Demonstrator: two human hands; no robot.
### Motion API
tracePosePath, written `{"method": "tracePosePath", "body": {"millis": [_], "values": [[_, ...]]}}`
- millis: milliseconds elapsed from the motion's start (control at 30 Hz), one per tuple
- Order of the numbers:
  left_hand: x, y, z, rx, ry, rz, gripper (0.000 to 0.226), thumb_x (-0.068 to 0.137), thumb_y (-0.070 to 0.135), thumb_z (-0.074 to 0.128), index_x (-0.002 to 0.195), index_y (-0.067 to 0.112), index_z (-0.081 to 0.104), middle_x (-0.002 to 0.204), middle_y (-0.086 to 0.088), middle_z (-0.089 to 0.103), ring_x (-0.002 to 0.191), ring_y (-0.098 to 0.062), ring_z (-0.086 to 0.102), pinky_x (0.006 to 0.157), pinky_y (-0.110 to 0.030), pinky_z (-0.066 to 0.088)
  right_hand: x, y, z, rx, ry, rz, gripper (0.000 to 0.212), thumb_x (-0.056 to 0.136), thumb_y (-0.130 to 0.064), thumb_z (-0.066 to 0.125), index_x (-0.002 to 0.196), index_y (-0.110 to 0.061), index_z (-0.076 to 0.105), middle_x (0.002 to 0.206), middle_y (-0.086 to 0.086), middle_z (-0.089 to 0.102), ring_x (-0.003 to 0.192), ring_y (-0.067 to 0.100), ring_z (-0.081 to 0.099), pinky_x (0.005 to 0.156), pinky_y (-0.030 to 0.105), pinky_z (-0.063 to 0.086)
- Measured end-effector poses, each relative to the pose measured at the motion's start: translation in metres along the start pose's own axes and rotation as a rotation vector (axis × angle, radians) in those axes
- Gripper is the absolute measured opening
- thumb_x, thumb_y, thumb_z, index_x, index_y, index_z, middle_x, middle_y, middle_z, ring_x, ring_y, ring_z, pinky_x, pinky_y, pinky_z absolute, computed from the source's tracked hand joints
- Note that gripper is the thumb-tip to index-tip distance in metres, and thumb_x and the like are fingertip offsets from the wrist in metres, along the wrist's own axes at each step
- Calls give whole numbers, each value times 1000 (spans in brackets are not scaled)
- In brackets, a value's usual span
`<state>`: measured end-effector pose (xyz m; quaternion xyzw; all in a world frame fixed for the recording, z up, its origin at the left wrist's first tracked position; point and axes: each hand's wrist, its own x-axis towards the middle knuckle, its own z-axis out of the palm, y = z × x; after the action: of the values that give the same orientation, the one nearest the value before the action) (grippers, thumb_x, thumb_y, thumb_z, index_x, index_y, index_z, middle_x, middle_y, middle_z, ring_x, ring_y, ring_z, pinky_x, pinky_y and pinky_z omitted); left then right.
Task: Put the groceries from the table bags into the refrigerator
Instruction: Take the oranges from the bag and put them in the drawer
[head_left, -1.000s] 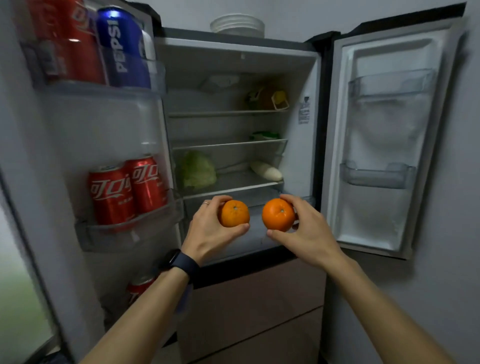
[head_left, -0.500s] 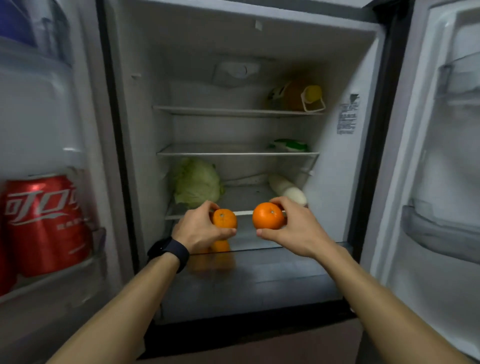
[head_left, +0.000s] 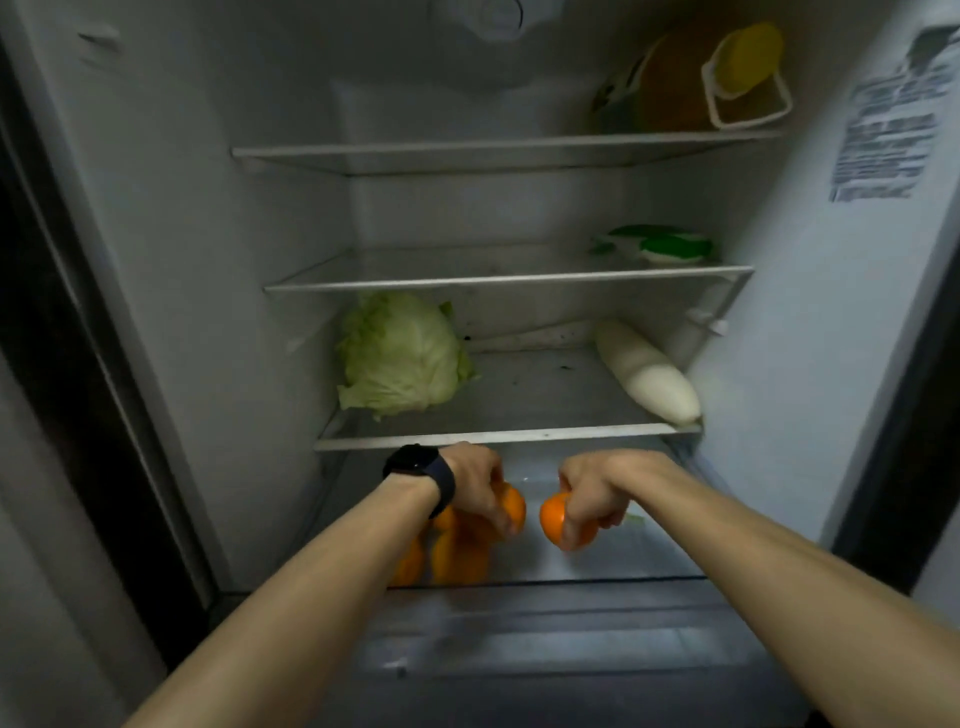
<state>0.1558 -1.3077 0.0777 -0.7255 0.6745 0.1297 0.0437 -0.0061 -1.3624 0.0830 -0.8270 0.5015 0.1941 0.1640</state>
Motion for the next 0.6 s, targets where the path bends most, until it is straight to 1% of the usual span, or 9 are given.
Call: {"method": "tracePosePath", "body": {"millis": [33,67,133,167,200,267,400,533,600], "values": [[8,2,3,1,-6,6,80,71,56,81,136,19,52,133,-4,57,118,-24,55,91,-31,47,5,1,1,-62,40,5,55,72,-42,84,111,-11,62,94,6,69,79,22,67,74,31,57],[15,3,6,4,-12,17,80,72,56,80,136,19,51,132,-4,57,117,-25,55,90,-31,47,10,2,4,-109,79,10,60,74,-42,83,120,-11,58,105,7,69,89,23,67,76,31,53],[27,3,12,18,-33,39,80,71,58,80,135,21,49,130,-5,57,114,-25,57,86,-32,47,16,4,13,-137,129,-2,79,80,-39,78,142,-9,39,134,12,57,117,28,59,82,29,44],[30,3,16,30,-42,47,81,70,59,80,136,23,48,129,-5,57,113,-25,57,85,-32,48,20,6,19,-128,143,-10,83,83,-38,75,147,-9,30,143,13,51,126,29,53,85,29,41],[34,2,20,47,-44,54,81,70,60,79,136,24,47,129,-6,58,112,-26,58,85,-33,49,24,9,24,-107,150,-9,84,86,-37,73,149,-8,26,146,14,47,130,30,50,88,29,41],[38,1,29,84,-35,62,81,71,62,77,135,26,45,128,-6,58,111,-27,59,85,-35,50,33,14,34,-56,159,-1,85,86,-37,72,149,-8,22,144,17,47,129,33,50,92,32,44],[42,0,42,136,-49,57,78,72,65,73,134,28,44,128,-6,58,110,-28,59,86,-37,50,46,15,48,-27,129,-11,105,84,-39,74,155,-7,4,145,18,46,130,35,49,103,39,46],[41,1,46,148,-70,40,75,75,67,71,131,24,46,127,-8,57,109,-28,58,86,-37,50,48,14,50,-26,124,-23,100,83,-38,77,152,-9,11,139,17,50,124,34,53,96,38,48],[40,3,45,149,-73,43,74,76,65,71,132,23,46,128,-7,57,110,-28,58,84,-36,48,49,16,51,-25,104,-13,104,81,-41,78,154,-13,9,141,16,49,125,33,52,97,38,47]]}}
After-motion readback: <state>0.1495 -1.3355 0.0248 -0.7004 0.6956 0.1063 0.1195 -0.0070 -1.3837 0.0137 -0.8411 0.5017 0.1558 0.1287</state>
